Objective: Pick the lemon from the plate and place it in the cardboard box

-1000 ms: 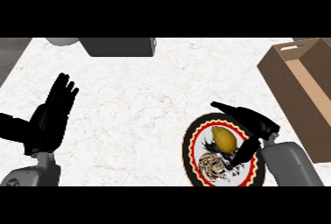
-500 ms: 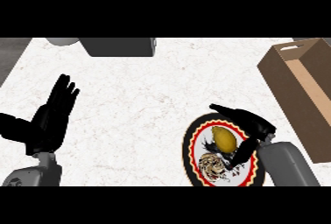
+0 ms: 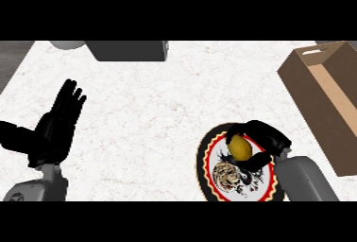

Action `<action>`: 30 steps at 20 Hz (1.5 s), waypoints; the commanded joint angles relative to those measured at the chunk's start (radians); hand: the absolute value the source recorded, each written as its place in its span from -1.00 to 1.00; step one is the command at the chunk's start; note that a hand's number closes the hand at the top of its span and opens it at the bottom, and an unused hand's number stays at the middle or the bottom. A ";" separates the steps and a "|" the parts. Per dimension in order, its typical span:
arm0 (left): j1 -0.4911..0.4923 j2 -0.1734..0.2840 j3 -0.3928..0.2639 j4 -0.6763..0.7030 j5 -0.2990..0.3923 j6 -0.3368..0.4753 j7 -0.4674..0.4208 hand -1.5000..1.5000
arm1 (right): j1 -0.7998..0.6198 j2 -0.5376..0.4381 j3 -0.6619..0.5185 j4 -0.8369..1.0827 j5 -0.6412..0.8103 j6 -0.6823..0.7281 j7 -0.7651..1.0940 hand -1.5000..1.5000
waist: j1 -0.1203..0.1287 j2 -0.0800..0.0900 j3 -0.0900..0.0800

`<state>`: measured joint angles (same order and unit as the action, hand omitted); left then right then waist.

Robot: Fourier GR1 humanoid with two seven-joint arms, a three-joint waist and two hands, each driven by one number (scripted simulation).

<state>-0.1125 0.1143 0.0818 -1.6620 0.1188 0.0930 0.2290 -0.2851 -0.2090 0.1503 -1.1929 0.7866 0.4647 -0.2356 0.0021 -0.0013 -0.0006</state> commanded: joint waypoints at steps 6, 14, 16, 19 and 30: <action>-0.005 -0.010 0.001 0.010 -0.010 -0.003 -0.006 0.00 | -0.029 0.006 -0.026 -0.007 0.053 -0.081 -0.054 1.00 | 0.000 0.001 0.001; 0.019 0.001 0.002 -0.010 -0.012 -0.009 -0.005 0.00 | 0.016 0.169 0.118 -0.211 0.319 -0.299 0.337 1.00 | -0.007 -0.008 -0.001; 0.023 -0.027 -0.032 -0.043 -0.032 0.012 0.007 0.00 | -0.052 0.205 0.169 -0.217 0.383 -0.340 0.468 1.00 | 0.007 -0.007 -0.001; 0.042 -0.006 -0.005 -0.006 -0.005 -0.032 -0.042 0.00 | -0.068 0.207 0.307 -0.235 0.382 -0.373 0.593 1.00 | 0.007 0.000 0.000; 0.032 -0.021 -0.010 -0.004 -0.019 -0.009 -0.020 0.00 | -0.108 0.209 0.302 -0.645 0.360 -0.346 0.879 1.00 | -0.004 -0.002 0.001</action>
<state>-0.1066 0.1112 0.0908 -1.6679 0.1131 0.0830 0.2293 -0.3621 -0.0031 0.5125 -1.7532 1.1609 0.1778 0.5536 -0.0004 -0.0047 -0.0002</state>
